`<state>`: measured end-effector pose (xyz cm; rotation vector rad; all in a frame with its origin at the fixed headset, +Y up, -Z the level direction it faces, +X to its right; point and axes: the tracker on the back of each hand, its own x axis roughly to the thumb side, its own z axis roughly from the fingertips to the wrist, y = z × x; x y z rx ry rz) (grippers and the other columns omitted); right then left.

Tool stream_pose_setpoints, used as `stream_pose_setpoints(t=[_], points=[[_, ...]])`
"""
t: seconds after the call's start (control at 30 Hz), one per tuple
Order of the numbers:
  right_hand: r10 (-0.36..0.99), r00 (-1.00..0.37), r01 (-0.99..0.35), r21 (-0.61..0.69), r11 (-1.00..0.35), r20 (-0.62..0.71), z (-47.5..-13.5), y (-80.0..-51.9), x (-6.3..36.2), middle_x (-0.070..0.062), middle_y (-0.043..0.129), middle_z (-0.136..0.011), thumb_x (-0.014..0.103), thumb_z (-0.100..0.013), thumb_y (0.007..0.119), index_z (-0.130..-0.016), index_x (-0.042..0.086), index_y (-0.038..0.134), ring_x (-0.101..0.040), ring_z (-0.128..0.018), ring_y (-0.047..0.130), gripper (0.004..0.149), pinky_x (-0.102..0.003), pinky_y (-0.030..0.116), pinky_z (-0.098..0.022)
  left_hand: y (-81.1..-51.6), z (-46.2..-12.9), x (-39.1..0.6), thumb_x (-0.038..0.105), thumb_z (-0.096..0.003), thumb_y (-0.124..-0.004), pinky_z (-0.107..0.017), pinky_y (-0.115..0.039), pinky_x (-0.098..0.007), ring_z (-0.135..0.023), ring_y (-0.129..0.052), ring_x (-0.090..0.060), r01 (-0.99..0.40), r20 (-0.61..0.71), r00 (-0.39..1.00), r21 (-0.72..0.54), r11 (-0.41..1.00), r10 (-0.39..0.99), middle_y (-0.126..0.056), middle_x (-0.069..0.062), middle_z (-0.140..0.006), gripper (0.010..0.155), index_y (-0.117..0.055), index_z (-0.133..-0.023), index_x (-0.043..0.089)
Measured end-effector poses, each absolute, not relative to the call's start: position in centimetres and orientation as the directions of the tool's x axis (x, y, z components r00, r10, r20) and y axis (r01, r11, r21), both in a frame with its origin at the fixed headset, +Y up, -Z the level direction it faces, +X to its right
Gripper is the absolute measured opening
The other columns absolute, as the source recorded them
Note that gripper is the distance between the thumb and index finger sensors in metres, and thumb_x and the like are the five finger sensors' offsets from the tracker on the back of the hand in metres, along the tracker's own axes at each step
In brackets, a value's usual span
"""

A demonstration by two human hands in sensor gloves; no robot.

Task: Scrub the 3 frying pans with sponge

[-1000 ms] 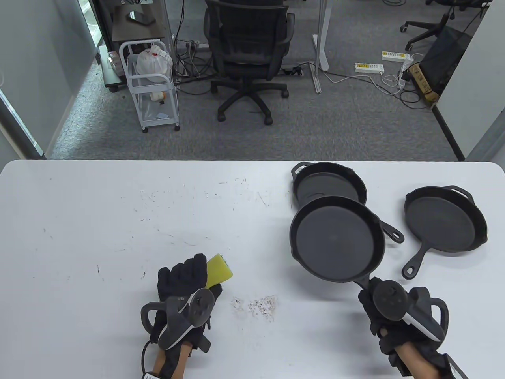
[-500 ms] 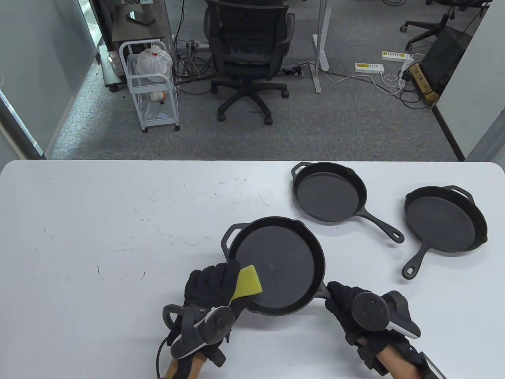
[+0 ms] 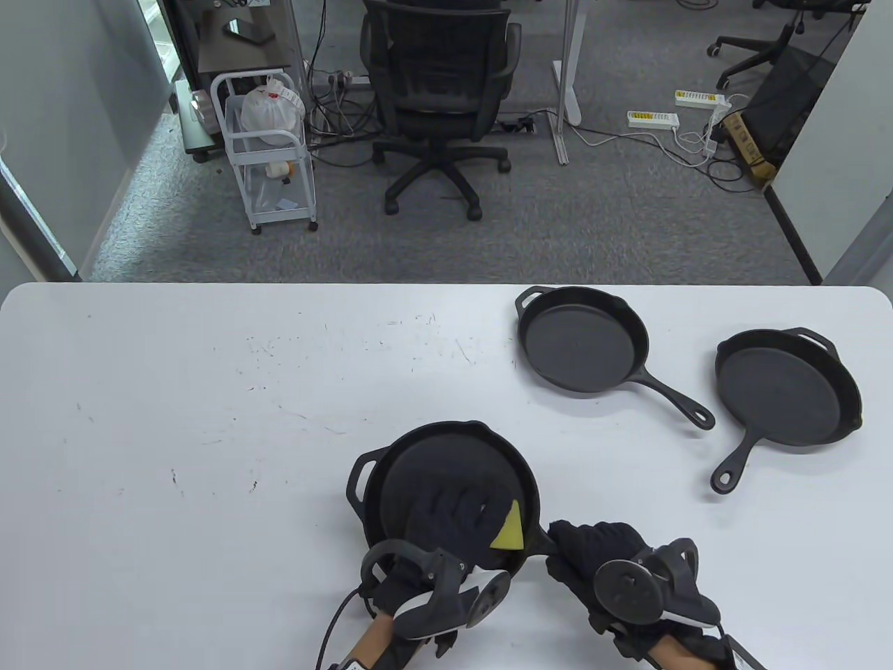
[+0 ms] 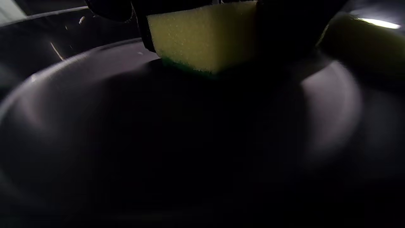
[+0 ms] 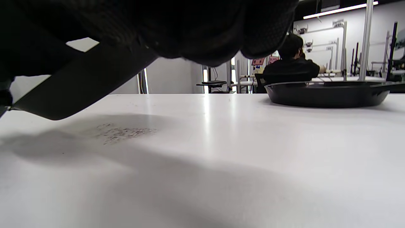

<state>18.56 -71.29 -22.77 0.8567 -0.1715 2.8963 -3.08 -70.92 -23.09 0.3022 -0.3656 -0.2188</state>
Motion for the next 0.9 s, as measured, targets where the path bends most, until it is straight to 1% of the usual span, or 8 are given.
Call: stream_pose_setpoints(t=[0.13,0.23,0.4,0.5,0.6,0.73,0.8,0.9], points=[[0.045,-0.834,-0.127,-0.111,-0.986,0.550,-22.6,-71.1,18.9,0.008,0.101,-0.050,0.046,-0.037,0.094,-0.086,0.014,0.081,-0.018,-0.029,0.100,0.060,-0.052,0.084,-0.052,-69.9,-24.1,-4.9,0.054,-0.0448,-0.084,-0.070,-0.070,-0.056,-0.095,-0.081,-0.033,0.245,0.108,0.942,0.426,0.871,-0.318,-0.077,-0.008,-0.110,0.079,-0.059,-0.116,0.030],[0.038,-0.856,-0.124,-0.134,-0.983,0.515,-22.5,-71.0,19.6,0.008,0.101,-0.049,0.046,-0.037,0.095,-0.086,0.015,0.082,-0.018,-0.029,0.101,0.060,-0.051,0.084,-0.052,-69.6,-24.6,-6.7,0.054,-0.0442,-0.085,-0.068,-0.071,-0.055,-0.094,-0.082,-0.032,0.336,-0.004,0.933,0.377,0.863,-0.361,-0.076,-0.007,-0.111,0.078,-0.063,-0.115,0.028],[0.031,-0.906,-0.129,-0.207,-0.970,0.422,-22.8,-70.5,21.0,0.008,0.100,-0.049,0.047,-0.038,0.093,-0.086,0.014,0.081,-0.016,-0.028,0.100,0.059,-0.051,0.085,-0.050,-70.8,-24.5,-7.3,0.053,-0.0433,-0.087,-0.068,-0.071,-0.054,-0.093,-0.081,-0.033,0.191,0.189,0.953,0.220,0.956,-0.234,-0.076,-0.006,-0.111,0.079,-0.066,-0.114,0.025],[0.030,-0.906,-0.139,-0.229,-0.964,0.423,-22.7,-70.6,20.9,0.009,0.101,-0.049,0.047,-0.038,0.093,-0.086,0.014,0.081,-0.016,-0.027,0.100,0.059,-0.050,0.086,-0.050,-71.6,-23.7,-5.3,0.053,-0.0435,-0.085,-0.076,-0.063,-0.059,-0.101,-0.076,-0.030,0.175,0.378,0.892,0.220,0.960,-0.249,-0.074,-0.002,-0.114,0.079,-0.060,-0.115,0.029],[-0.007,-0.885,-0.128,-0.258,-0.957,0.465,-22.2,-70.6,19.9,0.009,0.101,-0.049,0.047,-0.038,0.093,-0.086,0.015,0.082,-0.015,-0.027,0.101,0.059,-0.050,0.086,-0.050,-71.4,-22.5,-3.1,0.051,-0.0438,-0.085,-0.079,-0.057,-0.061,-0.105,-0.073,-0.031,0.079,0.473,0.858,0.267,0.961,-0.202,-0.070,0.000,-0.117,0.079,-0.057,-0.115,0.031],[-0.058,-0.848,-0.110,-0.281,-0.953,0.527,-21.5,-70.7,18.6,0.009,0.101,-0.049,0.046,-0.036,0.095,-0.086,0.018,0.082,-0.017,-0.029,0.101,0.059,-0.050,0.084,-0.052,-69.8,-22.1,-2.6,0.050,-0.0443,-0.084,-0.080,-0.055,-0.061,-0.107,-0.072,-0.029,0.163,0.342,0.884,0.415,0.895,-0.319,-0.068,0.001,-0.118,0.080,-0.055,-0.116,0.032],[-0.104,-0.823,-0.080,-0.294,-0.952,0.559,-21.2,-70.8,18.0,0.008,0.102,-0.049,0.045,-0.035,0.097,-0.085,0.018,0.083,-0.018,-0.029,0.101,0.058,-0.051,0.084,-0.052,-69.0,-22.8,-4.1,0.050,-0.0443,-0.085,-0.080,-0.055,-0.061,-0.107,-0.072,-0.030,0.213,0.180,0.924,0.492,0.844,-0.338,-0.069,0.001,-0.118,0.080,-0.055,-0.116,0.032],[-0.118,-0.833,-0.066,-0.310,-0.948,0.540,-21.2,-70.7,18.1,0.009,0.102,-0.049,0.045,-0.034,0.098,-0.085,0.019,0.084,-0.017,-0.030,0.101,0.058,-0.050,0.084,-0.052,-69.0,-23.9,-6.3,0.048,-0.0445,-0.086,-0.079,-0.056,-0.061,-0.105,-0.074,-0.029,0.257,0.083,0.941,0.454,0.853,-0.328,-0.070,-0.001,-0.117,0.079,-0.057,-0.116,0.031]])
